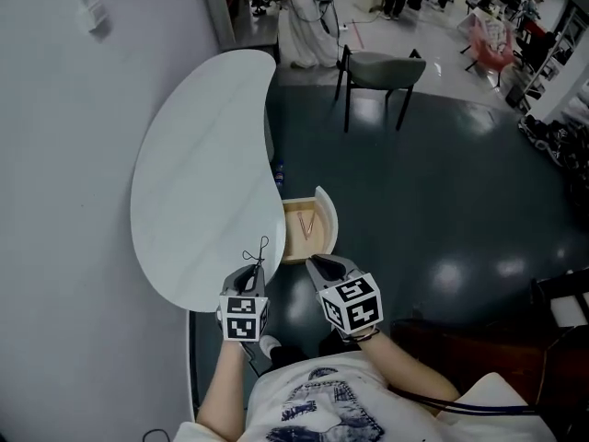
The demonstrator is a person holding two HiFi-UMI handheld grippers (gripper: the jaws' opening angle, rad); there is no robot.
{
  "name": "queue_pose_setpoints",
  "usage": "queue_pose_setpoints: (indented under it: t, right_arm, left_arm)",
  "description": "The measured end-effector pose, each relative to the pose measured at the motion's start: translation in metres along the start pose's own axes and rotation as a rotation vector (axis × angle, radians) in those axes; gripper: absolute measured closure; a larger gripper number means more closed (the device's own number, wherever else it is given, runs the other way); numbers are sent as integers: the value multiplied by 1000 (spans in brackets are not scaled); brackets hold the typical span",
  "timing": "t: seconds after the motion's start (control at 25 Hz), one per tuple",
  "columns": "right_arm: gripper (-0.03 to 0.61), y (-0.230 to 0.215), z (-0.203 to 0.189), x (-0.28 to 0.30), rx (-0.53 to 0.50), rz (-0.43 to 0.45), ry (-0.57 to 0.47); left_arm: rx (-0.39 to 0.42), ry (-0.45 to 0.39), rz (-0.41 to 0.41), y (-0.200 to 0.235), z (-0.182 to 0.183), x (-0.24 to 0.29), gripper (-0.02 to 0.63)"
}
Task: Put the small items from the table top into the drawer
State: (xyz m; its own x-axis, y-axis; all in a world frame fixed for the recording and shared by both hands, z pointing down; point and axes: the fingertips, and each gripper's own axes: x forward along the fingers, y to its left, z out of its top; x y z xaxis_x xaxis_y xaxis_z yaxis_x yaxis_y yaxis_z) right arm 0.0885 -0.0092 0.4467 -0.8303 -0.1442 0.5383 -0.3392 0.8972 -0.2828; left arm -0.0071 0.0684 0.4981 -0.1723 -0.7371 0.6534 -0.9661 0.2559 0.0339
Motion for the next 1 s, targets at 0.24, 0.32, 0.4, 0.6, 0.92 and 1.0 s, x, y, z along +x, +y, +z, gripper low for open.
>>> queue_pose_setpoints:
  t: [0.24, 0.32, 0.4, 0.6, 0.92, 1.0]
  right_arm:
    - [535, -56, -9, -26, 34, 9, 1]
    - [535, -69, -14, -31, 36, 12, 4]
    - [535, -80, -16, -34, 36, 15, 8]
    - [535, -102, -18, -45, 41, 27, 7]
    - [535, -125, -16, -48, 50, 36, -2]
    - [535, -132, -13, -47, 56, 26, -8]
  left_arm:
    - [1, 10, 6, -53, 10, 29, 569]
    - [-1, 14, 5, -66, 9, 39, 568]
    - [-1, 15, 5, -79, 10, 47, 568]
    - [1, 36, 16, -104, 11, 60, 568]
    - [2, 23, 24, -121, 24, 66, 569]
    - [6, 24, 20, -124, 24, 70, 568]
